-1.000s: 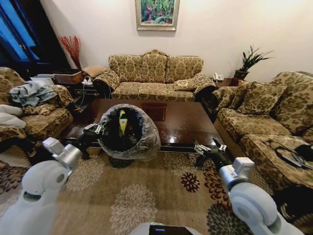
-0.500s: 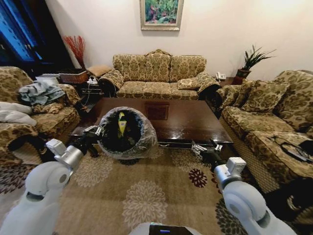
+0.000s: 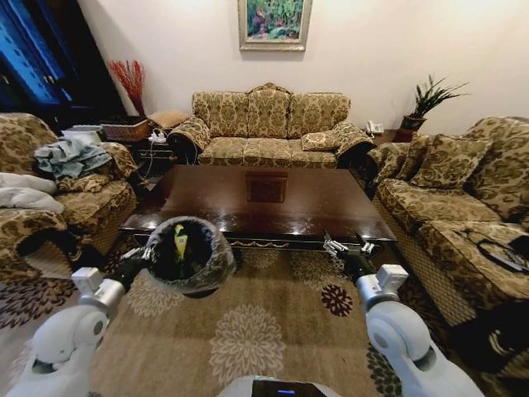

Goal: Move to the front of the table and place the trash on the table into the trash bin.

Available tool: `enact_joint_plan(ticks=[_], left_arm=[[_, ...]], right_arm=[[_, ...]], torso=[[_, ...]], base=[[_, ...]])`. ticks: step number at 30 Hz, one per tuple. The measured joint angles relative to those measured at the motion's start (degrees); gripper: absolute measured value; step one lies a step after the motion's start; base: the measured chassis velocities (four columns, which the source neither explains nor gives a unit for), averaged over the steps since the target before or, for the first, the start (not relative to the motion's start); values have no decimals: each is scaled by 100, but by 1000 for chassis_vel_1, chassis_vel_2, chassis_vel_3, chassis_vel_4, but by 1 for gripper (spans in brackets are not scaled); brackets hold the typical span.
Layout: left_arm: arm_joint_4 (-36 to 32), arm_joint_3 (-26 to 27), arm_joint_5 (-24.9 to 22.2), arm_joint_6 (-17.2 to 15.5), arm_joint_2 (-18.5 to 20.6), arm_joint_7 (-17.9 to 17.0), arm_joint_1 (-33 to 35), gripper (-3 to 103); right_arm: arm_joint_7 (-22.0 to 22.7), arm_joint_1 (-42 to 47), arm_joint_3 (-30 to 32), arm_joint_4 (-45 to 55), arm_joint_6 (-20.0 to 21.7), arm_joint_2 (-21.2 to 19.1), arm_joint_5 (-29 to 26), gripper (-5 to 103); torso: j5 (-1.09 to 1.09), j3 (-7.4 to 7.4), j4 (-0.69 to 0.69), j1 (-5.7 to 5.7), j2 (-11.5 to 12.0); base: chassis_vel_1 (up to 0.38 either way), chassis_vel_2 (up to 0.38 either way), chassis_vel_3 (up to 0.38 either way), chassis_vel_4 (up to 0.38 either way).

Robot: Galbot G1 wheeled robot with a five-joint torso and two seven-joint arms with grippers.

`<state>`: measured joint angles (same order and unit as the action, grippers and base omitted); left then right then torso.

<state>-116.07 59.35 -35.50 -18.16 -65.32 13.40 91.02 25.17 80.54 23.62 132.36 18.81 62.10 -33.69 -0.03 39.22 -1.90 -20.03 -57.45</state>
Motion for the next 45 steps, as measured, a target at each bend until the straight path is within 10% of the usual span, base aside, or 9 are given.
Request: enact_joint_plan(ticks=[9,17,45], left_arm=[[1921,-781,-180,1813,-112,120,-506,3],[2053,-902,-384,2358,-191,240,-522,3],[4575,-1769,518,2486,169,355,-1348,3]], right_arm=[[-383,279,239,-136,-229,422,413,100],[-359,243,268,-97,-128,523,443,100],[-1170,514,553,-662,-553,1304,1322,100]], torso=[[2,1,2,-1,1],[4,-49,1,42,95],[1,-482,2,376,861]], base=[[0,0,0,0],[0,0,0,0],[0,0,0,0]])
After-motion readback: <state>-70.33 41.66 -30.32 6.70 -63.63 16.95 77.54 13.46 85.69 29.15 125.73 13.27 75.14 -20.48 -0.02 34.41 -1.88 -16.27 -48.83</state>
